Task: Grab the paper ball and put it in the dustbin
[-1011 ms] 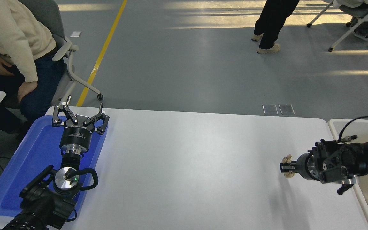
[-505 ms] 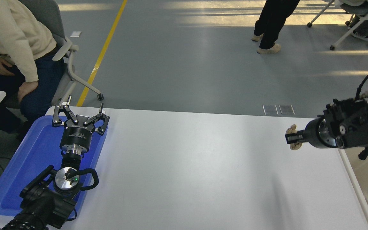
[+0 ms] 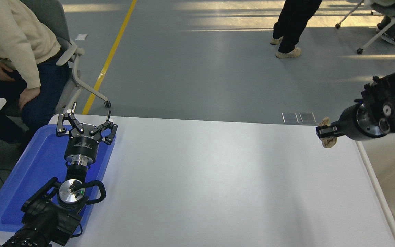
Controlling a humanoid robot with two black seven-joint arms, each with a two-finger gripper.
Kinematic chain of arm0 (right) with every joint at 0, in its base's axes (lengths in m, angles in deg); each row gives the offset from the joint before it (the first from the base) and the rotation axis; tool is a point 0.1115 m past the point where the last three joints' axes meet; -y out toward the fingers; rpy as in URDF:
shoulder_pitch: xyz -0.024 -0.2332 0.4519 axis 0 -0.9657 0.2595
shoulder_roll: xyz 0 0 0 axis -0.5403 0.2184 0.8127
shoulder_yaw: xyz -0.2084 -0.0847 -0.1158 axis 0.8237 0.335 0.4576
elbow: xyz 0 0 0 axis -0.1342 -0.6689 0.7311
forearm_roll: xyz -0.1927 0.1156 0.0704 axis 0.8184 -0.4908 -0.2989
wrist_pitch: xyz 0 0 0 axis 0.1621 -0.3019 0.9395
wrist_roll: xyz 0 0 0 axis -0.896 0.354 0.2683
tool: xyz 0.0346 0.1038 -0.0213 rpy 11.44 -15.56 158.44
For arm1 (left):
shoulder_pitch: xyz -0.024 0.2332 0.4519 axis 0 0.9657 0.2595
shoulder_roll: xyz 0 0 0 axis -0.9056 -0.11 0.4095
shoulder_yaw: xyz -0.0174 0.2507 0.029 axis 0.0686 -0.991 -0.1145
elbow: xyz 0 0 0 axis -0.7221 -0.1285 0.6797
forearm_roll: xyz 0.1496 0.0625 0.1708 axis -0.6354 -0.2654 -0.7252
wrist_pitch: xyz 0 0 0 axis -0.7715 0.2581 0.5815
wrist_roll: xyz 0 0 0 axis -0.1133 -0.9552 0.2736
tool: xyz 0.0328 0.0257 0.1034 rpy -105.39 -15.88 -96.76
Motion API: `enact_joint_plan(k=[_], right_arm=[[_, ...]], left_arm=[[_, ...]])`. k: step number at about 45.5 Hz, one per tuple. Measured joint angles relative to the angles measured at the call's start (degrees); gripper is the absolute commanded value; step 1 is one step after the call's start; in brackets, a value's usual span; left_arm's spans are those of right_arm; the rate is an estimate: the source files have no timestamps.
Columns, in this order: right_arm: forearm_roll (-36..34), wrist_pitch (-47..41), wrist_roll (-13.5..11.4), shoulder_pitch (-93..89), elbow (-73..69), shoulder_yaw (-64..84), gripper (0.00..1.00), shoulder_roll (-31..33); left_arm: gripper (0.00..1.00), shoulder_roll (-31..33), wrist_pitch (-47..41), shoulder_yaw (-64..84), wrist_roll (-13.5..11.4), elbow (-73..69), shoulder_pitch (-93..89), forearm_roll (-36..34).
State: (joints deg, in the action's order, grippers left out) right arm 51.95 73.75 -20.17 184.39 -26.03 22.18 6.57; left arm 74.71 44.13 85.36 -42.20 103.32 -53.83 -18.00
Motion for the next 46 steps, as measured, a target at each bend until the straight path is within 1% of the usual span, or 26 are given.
enact_joint_plan(k=[10, 19, 36, 46], right_arm=[[-0.1, -3.9, 0.2, 3.9, -1.2, 0.9, 0.0, 0.2], [-0.2, -5.6, 0.3, 5.4, -1.6, 1.8, 0.0, 0.7], [-0.3, -8.6, -0.1, 7.0, -1.7, 2.7, 0.02, 5.7], [-1.0, -8.4, -0.5, 5.9, -0.9, 2.9, 0.02, 10.9]], left_arm=[[1.0, 0.0, 0.0, 0.0, 0.0, 0.0, 0.0, 0.0], [1.0, 0.0, 0.0, 0.0, -0.1, 0.0, 0.0, 0.0], [1.0, 0.0, 0.0, 0.0, -0.1, -0.1, 0.0, 0.0], [1.0, 0.0, 0.0, 0.0, -0.1, -0.1, 0.0, 0.0]])
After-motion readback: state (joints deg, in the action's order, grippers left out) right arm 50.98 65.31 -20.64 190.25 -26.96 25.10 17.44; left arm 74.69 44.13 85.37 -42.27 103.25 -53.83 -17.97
